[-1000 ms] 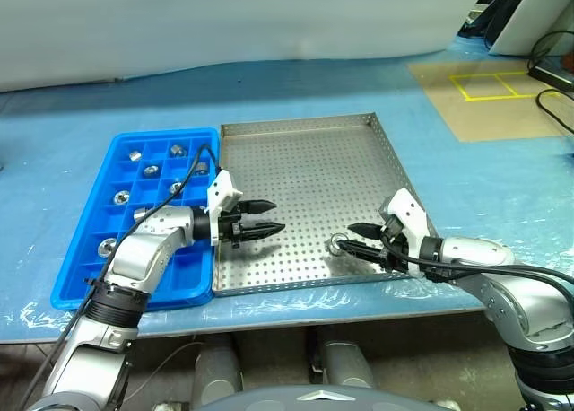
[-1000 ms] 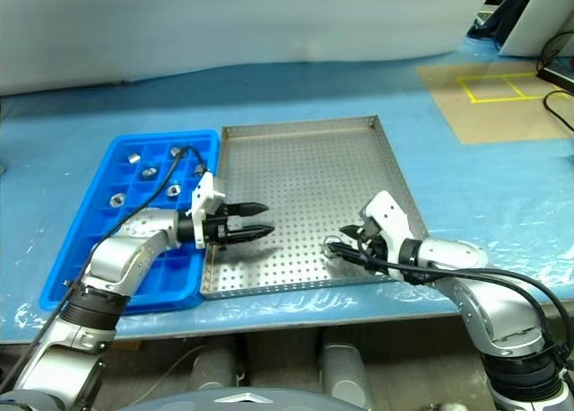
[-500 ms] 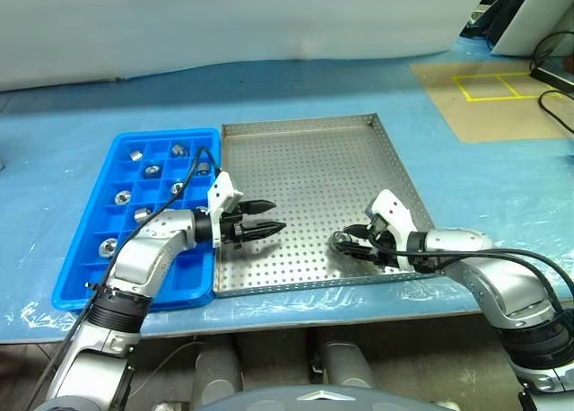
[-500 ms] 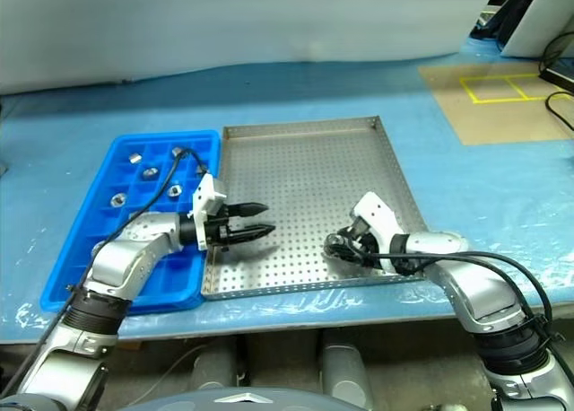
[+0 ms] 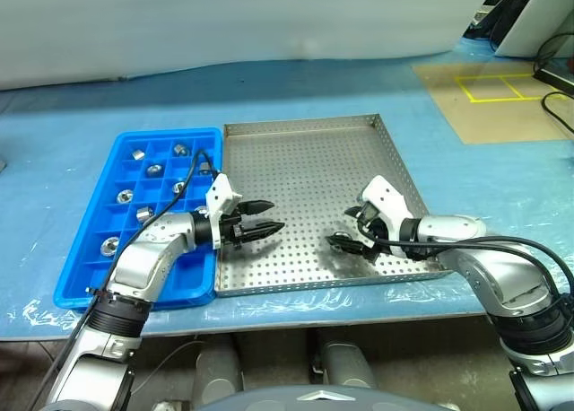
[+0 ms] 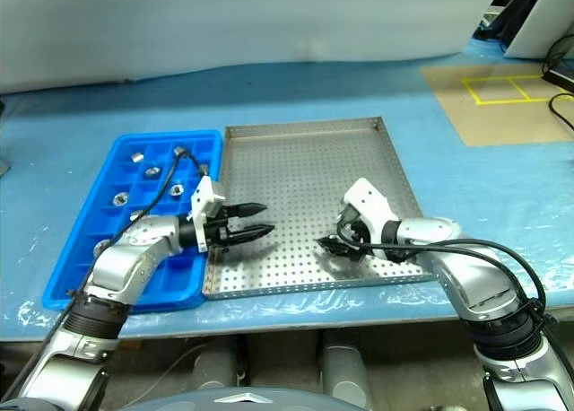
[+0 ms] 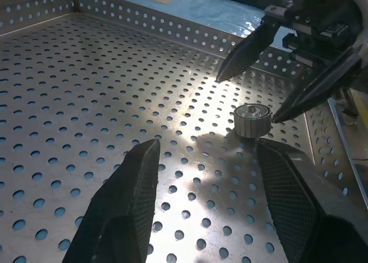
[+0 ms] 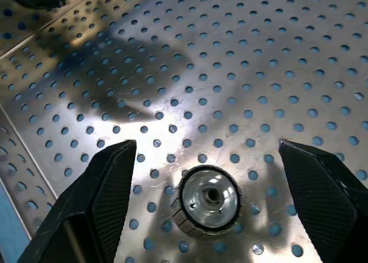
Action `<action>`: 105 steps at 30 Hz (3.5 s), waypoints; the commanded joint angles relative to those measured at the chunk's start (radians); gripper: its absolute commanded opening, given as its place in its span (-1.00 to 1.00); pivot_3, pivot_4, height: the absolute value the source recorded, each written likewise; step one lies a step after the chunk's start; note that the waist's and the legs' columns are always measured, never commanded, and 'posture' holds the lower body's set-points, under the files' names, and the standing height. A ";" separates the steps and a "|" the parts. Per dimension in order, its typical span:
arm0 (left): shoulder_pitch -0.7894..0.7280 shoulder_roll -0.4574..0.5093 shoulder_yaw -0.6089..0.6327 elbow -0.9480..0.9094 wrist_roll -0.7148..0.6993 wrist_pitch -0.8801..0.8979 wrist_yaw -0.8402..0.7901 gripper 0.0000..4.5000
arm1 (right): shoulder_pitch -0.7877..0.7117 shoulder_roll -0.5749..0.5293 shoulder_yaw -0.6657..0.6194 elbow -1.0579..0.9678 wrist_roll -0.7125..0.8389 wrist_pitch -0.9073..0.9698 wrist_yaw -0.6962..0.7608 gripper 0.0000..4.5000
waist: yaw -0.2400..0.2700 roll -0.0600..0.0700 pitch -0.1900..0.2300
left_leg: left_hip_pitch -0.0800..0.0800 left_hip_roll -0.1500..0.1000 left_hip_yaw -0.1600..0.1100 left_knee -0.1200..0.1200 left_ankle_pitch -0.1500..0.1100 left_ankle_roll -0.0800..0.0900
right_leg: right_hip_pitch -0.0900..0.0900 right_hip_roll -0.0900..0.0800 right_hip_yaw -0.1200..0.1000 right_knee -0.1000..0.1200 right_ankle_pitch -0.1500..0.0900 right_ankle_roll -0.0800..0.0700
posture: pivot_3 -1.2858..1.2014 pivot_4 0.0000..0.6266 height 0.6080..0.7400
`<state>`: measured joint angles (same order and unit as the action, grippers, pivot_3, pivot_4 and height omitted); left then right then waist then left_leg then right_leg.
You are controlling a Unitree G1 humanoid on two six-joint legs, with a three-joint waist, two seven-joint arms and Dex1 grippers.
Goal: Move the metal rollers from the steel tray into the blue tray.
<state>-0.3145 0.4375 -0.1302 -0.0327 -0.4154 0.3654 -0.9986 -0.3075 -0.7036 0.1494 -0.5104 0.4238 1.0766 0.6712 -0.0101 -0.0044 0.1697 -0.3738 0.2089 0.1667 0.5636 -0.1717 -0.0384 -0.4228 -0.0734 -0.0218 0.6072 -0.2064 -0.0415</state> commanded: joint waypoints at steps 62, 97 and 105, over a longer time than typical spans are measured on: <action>0.083 0.026 0.041 -0.064 0.025 -0.049 0.048 0.23 | 0.084 -0.041 -0.065 0.294 0.068 -0.313 0.315 0.69 | 0.025 0.000 0.000 | 0.003 0.000 0.002 -0.001 0.000 0.000 | 0.001 -0.001 0.000 0.000 0.000 0.000 | -0.13 -0.52 1.00; 0.079 0.024 0.039 -0.072 0.032 -0.041 0.069 0.23 | -0.009 -0.013 -0.027 0.071 0.045 -0.100 0.136 -0.49 | 0.026 0.001 0.000 | 0.004 0.000 0.002 -0.002 0.000 0.000 | 0.001 -0.001 0.000 0.000 0.000 0.001 | -0.12 -0.52 1.00; 0.098 0.033 0.042 -0.102 0.017 -0.010 0.071 0.23 | 0.027 -0.014 -0.167 0.081 0.155 -0.063 0.148 0.54 | 0.026 0.001 0.000 | 0.004 0.000 0.002 -0.002 0.000 0.000 | 0.001 -0.001 0.001 0.000 0.000 0.001 | -0.13 -0.52 1.00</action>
<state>-0.2302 0.4609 -0.0898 -0.1096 -0.3906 0.3412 -0.9296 -0.2919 -0.7040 0.0130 -0.4243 0.5428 1.0008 0.7994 0.0164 -0.0036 0.1693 -0.3700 0.2090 0.1691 0.5611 -0.1716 -0.0387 -0.4218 -0.0741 -0.0212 0.6071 -0.2068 -0.0407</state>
